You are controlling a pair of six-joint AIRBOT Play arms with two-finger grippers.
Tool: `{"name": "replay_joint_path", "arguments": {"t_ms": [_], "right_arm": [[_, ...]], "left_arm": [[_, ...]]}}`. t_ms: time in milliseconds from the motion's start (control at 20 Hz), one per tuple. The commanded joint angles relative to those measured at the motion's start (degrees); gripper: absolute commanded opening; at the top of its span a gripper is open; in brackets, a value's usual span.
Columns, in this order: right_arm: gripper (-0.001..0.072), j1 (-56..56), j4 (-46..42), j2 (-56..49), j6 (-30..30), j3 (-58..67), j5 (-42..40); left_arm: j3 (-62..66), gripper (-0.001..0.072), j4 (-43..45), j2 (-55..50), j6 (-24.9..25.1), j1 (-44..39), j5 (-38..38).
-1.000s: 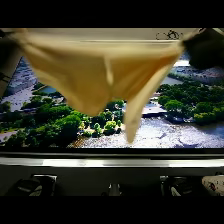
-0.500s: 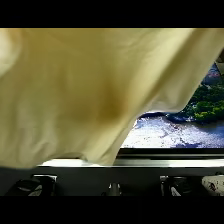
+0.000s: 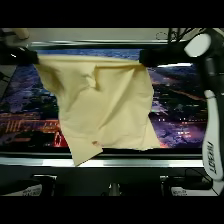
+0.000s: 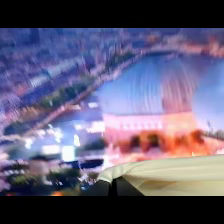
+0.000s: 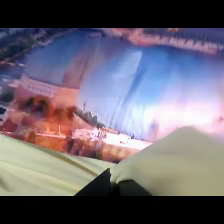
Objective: Fold the shirts.
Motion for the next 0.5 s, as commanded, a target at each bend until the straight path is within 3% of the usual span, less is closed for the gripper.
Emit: {"name": "replay_joint_path", "arguments": {"t_ms": [0,50,100,150,200,350,450], "right_arm": [[0.0022,0.1,7.5,-11.0,6.1,0.1,2.1],[0.0029,0.1,8.1,-11.9,7.3,0.1,2.3],[0.0167,0.0,8.0,-12.0,8.4,0.1,2.8],[0.0440,-0.6,7.9,-11.2,8.4,0.2,4.5],[0.0536,-1.6,7.3,-9.9,7.0,0.5,8.1],[0.0531,-7.2,-1.0,-5.8,4.9,0.5,24.7],[0.0527,-12.0,-3.6,-3.5,4.2,-3.9,32.9]], "left_arm": [[-3.1,0.0031,-12.2,-12.4,-2.3,0.1,-6.0],[-3.0,0.0069,-17.0,-14.8,-2.2,0.1,-7.8],[-3.0,0.0147,-20.5,-16.2,-1.7,0.1,-9.3],[-3.0,0.0363,-22.8,-16.6,0.3,0.5,-10.3],[-2.8,0.0543,-23.5,-16.2,2.1,1.3,-11.5],[-3.3,0.0573,-24.0,-13.6,4.3,7.5,-17.7],[-9.7,0.0456,-27.9,-10.0,5.4,12.8,-18.7]]}}
